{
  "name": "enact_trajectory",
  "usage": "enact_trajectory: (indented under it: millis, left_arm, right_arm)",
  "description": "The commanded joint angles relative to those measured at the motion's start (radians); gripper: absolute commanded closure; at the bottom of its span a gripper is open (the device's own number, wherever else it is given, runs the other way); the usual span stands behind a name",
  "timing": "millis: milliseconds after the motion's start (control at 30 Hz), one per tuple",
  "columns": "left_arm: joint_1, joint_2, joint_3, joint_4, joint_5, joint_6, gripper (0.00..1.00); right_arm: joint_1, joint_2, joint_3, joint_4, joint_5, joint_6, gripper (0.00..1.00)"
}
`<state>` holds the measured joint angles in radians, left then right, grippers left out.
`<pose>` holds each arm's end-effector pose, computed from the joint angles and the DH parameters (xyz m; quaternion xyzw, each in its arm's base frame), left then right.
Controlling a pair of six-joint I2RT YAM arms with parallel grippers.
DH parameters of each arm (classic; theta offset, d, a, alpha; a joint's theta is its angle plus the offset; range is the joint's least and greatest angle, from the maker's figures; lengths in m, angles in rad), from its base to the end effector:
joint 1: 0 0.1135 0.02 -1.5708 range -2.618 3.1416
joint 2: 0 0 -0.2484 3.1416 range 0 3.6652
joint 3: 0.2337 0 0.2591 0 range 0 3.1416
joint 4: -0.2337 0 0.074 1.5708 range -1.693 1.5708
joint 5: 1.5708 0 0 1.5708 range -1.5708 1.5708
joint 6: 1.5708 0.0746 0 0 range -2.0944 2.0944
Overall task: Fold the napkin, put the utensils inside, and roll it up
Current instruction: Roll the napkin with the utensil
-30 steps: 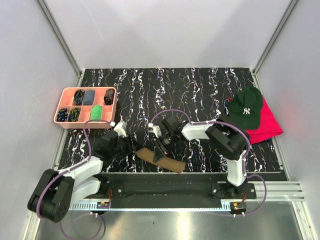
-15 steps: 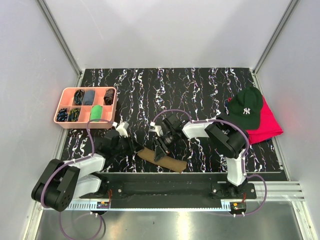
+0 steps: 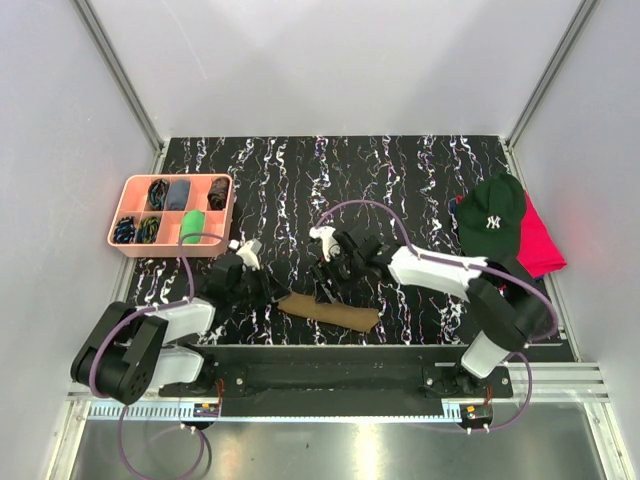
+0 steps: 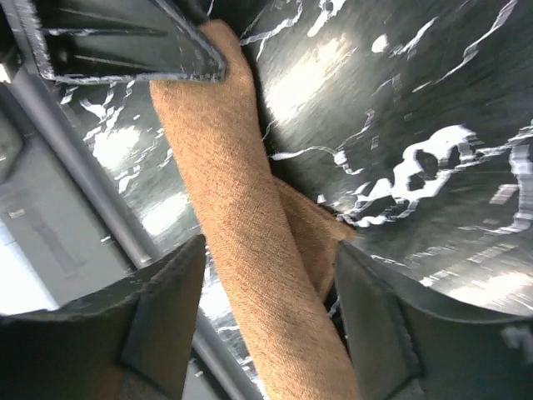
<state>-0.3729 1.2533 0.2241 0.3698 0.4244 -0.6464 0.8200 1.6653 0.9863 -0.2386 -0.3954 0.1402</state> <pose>0.2086 -0.1146 0.0774 -0.0278 0.8823 -0.3750 0.2833 0.2274 0.2858 0.1358 -0.3690 0.8546 0.3103 0.1931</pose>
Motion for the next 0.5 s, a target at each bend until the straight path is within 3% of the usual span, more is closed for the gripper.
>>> enact_trajectory:
  millis: [0, 200, 467]
  left_arm:
    - [0.003, 0.041, 0.05, -0.046, 0.002, 0.033, 0.82]
    - [0.003, 0.087, 0.092, -0.097, -0.006, 0.037, 0.82]
    - [0.003, 0.136, 0.112, -0.103, 0.008, 0.04, 0.83]
  right_arm:
    - [0.114, -0.096, -0.023, -0.013, 0.289, -0.08, 0.27]
    - [0.244, -0.07, -0.006, -0.045, 0.478, -0.136, 0.23]
    - [0.306, 0.027, 0.044, -0.085, 0.515, -0.209, 0.23]
